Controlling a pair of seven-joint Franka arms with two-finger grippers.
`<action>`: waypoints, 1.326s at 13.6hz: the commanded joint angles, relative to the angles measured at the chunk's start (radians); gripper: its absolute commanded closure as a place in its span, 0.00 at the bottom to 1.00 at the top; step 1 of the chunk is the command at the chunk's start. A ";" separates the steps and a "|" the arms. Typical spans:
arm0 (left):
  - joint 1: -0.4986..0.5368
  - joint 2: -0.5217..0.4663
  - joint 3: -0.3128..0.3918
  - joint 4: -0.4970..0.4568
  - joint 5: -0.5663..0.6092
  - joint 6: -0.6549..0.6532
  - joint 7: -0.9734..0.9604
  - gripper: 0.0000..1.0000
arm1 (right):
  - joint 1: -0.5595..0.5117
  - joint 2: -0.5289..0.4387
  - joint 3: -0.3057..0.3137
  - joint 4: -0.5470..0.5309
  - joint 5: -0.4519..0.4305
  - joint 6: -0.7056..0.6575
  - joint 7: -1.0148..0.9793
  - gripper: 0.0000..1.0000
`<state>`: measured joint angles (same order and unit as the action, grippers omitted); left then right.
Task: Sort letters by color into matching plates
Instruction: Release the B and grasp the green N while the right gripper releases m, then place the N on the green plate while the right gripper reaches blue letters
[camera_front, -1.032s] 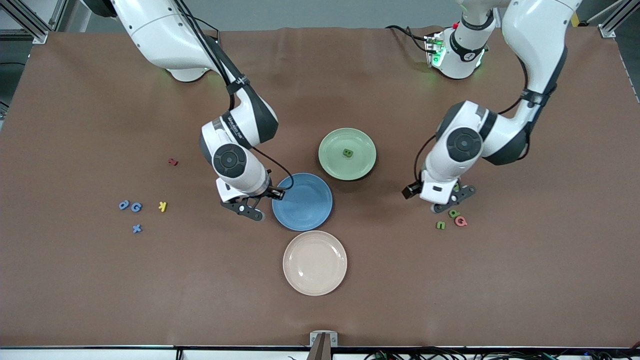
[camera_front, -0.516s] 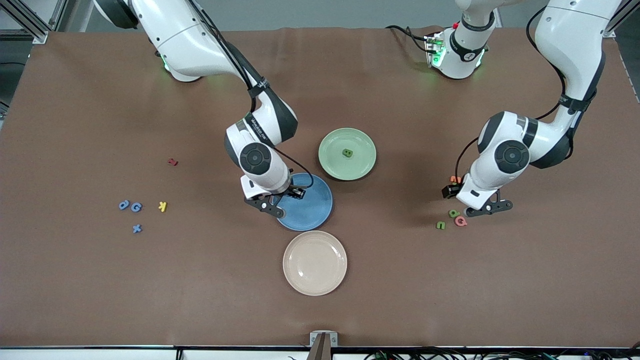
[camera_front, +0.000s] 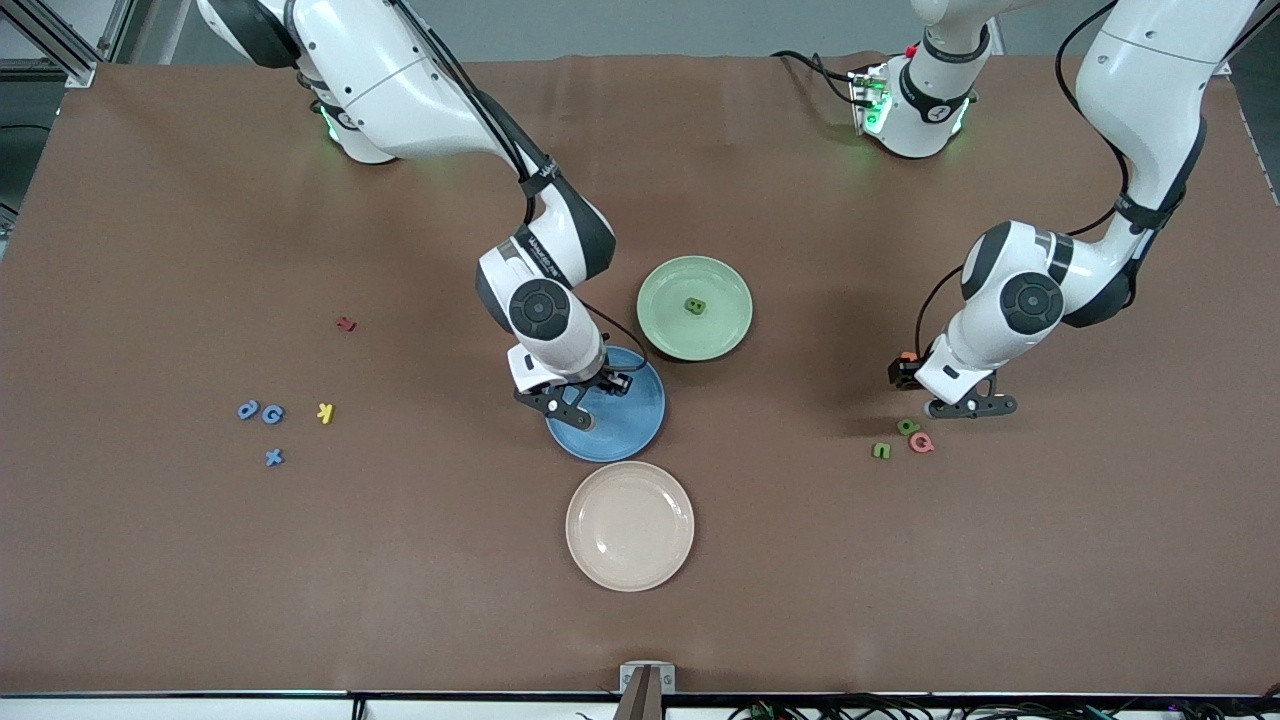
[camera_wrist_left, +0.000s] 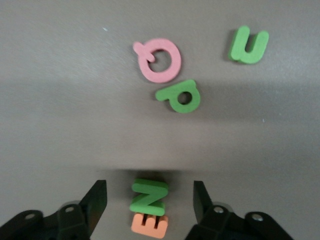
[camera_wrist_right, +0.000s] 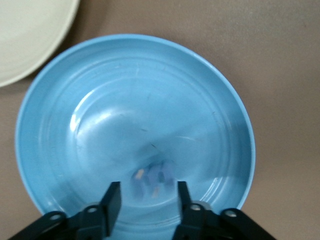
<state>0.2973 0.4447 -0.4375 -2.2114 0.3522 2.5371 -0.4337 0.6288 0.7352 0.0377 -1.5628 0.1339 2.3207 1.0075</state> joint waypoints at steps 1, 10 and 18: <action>0.006 0.003 -0.003 -0.022 0.021 0.028 0.006 0.29 | -0.006 -0.023 -0.013 0.020 0.007 -0.064 -0.004 0.00; 0.036 0.008 -0.003 -0.047 0.093 0.028 0.007 0.61 | -0.366 -0.347 -0.035 -0.028 -0.035 -0.527 -0.508 0.00; 0.034 -0.038 -0.079 -0.008 0.080 0.000 -0.019 0.96 | -0.754 -0.386 -0.036 -0.236 -0.111 -0.333 -1.082 0.00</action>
<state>0.3225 0.4475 -0.4621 -2.2262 0.4270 2.5539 -0.4321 -0.0654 0.3756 -0.0221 -1.7186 0.0501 1.9090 -0.0097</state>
